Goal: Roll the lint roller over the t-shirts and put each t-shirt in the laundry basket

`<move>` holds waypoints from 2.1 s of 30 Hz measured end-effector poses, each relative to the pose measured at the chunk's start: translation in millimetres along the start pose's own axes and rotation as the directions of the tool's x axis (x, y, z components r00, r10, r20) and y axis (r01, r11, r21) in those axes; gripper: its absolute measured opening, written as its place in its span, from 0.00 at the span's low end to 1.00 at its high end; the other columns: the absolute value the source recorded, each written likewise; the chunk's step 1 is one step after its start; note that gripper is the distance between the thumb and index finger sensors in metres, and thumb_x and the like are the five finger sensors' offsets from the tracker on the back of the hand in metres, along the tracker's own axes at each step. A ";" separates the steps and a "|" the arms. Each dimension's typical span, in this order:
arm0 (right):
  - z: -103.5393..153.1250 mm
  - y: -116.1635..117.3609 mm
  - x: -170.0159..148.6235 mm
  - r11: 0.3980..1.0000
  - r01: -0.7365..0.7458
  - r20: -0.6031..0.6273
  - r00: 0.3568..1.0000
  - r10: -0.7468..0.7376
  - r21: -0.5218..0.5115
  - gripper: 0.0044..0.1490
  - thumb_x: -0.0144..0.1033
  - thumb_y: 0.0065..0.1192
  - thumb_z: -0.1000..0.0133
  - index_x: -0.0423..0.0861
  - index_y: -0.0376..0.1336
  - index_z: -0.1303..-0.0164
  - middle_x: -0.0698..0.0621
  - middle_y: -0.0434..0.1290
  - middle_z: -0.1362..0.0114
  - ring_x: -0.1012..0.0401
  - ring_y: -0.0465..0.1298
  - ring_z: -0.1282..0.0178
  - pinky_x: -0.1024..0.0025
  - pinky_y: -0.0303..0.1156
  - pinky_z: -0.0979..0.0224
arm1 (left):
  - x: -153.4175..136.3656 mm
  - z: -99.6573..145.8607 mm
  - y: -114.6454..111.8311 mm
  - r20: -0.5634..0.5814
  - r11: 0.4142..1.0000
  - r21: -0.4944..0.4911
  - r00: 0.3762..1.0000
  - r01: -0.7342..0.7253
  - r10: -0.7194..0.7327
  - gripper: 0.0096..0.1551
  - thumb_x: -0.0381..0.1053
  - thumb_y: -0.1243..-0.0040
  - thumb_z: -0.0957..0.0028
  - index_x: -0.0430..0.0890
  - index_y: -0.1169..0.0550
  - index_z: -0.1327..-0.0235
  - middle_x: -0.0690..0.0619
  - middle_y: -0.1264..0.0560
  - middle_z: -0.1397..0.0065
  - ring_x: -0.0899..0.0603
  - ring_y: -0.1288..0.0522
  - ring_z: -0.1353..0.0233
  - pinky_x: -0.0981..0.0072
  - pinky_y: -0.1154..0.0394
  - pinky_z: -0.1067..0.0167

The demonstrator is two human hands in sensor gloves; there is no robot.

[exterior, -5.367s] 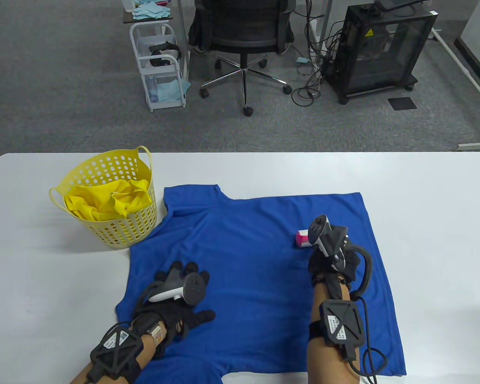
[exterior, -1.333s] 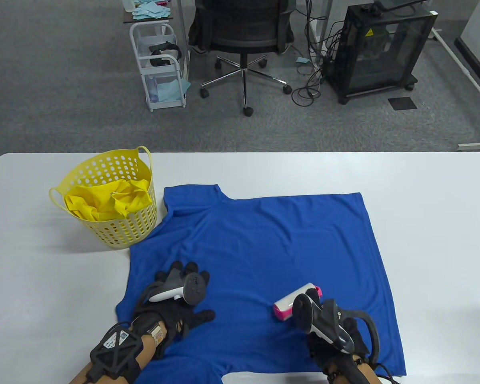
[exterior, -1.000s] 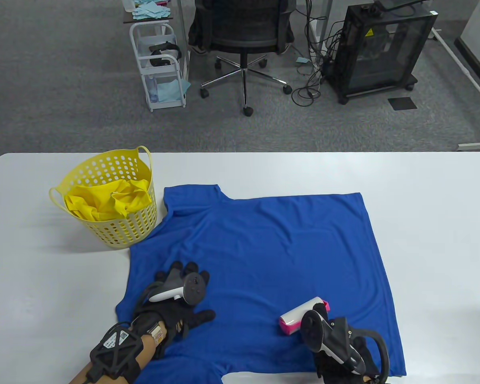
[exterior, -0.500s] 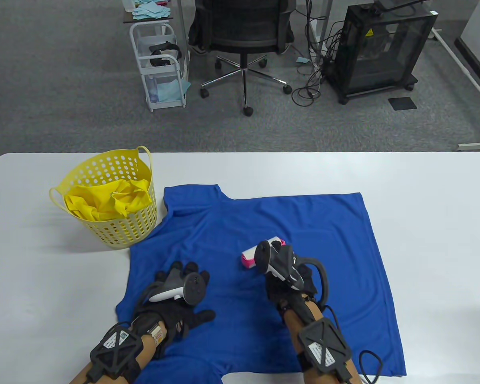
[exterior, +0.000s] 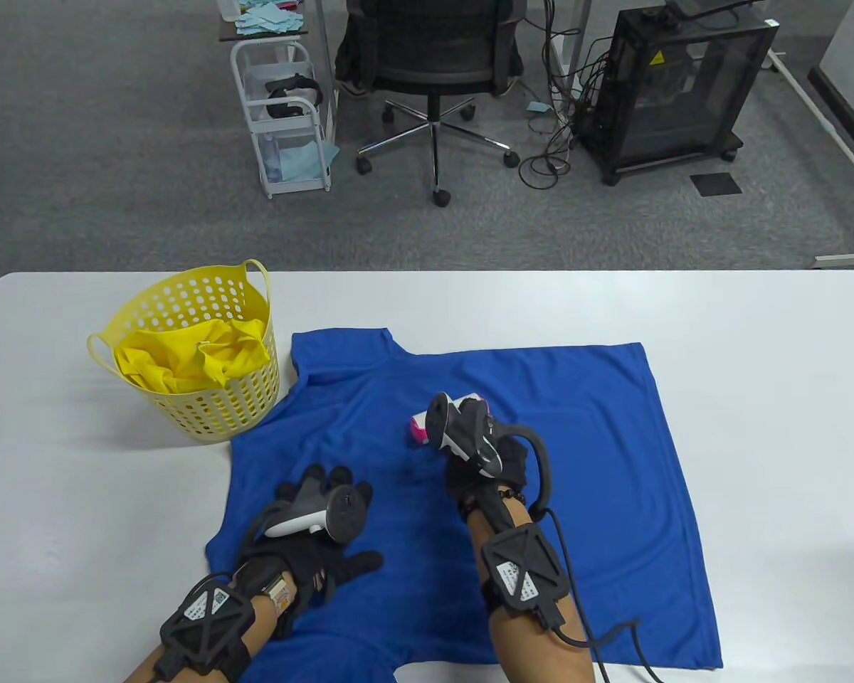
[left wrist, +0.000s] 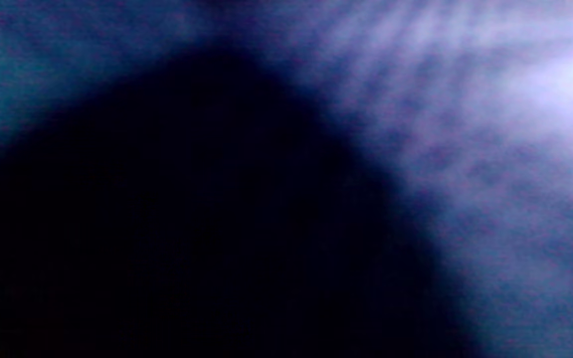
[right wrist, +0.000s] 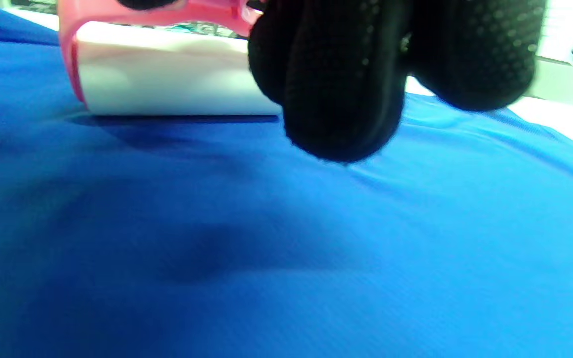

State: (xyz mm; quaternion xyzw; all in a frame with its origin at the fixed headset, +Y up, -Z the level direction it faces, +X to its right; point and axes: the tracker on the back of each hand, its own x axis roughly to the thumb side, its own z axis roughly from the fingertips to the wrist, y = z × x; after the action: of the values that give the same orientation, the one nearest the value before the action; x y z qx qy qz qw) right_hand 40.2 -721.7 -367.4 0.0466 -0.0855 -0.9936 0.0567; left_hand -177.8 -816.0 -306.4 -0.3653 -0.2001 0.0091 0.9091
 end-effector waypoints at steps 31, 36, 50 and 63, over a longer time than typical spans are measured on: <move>146.0 3.4 -120.2 0.998 -0.019 0.130 0.992 0.011 0.059 0.39 0.56 0.53 0.47 0.53 0.52 0.26 0.49 0.80 0.45 0.57 0.86 0.63 0.57 0.80 0.51 | 0.1 0.0 0.1 -0.004 1.000 0.001 1.000 0.002 -0.002 0.60 0.83 0.74 0.61 0.55 0.83 0.38 0.43 0.88 0.30 0.24 0.88 0.31 0.19 0.79 0.41; 125.2 -39.1 -106.0 0.982 0.147 0.155 0.980 -0.128 -0.115 0.39 0.57 0.53 0.47 0.53 0.53 0.26 0.50 0.80 0.45 0.58 0.85 0.63 0.58 0.80 0.51 | 0.0 0.0 0.0 -0.004 1.000 0.001 1.000 0.001 -0.001 0.60 0.83 0.75 0.61 0.55 0.83 0.39 0.44 0.88 0.30 0.24 0.88 0.31 0.19 0.79 0.41; 65.9 8.2 -90.9 0.896 0.407 0.179 0.909 -0.377 -0.177 0.39 0.56 0.53 0.48 0.52 0.54 0.28 0.50 0.79 0.46 0.58 0.84 0.64 0.58 0.80 0.51 | -0.2 0.0 0.0 -0.001 1.000 0.001 1.000 -0.001 0.001 0.59 0.83 0.74 0.61 0.55 0.83 0.38 0.43 0.88 0.29 0.24 0.88 0.31 0.19 0.79 0.41; 81.3 17.5 -79.3 0.658 0.747 0.281 0.654 -0.702 -0.095 0.39 0.52 0.49 0.45 0.53 0.45 0.25 0.48 0.68 0.35 0.59 0.78 0.51 0.57 0.73 0.39 | 29.9 66.5 39.7 0.221 0.768 0.623 0.975 -0.145 0.006 0.54 0.76 0.58 0.56 0.48 0.58 0.27 0.39 0.53 0.19 0.26 0.47 0.20 0.27 0.49 0.30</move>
State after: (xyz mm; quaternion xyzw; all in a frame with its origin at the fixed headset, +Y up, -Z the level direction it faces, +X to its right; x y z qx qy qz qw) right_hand 112.2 -715.9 -278.0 -0.0390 0.0357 -0.9346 -0.3517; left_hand -169.8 -738.2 -278.8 -0.0414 -0.2632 0.1506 0.9520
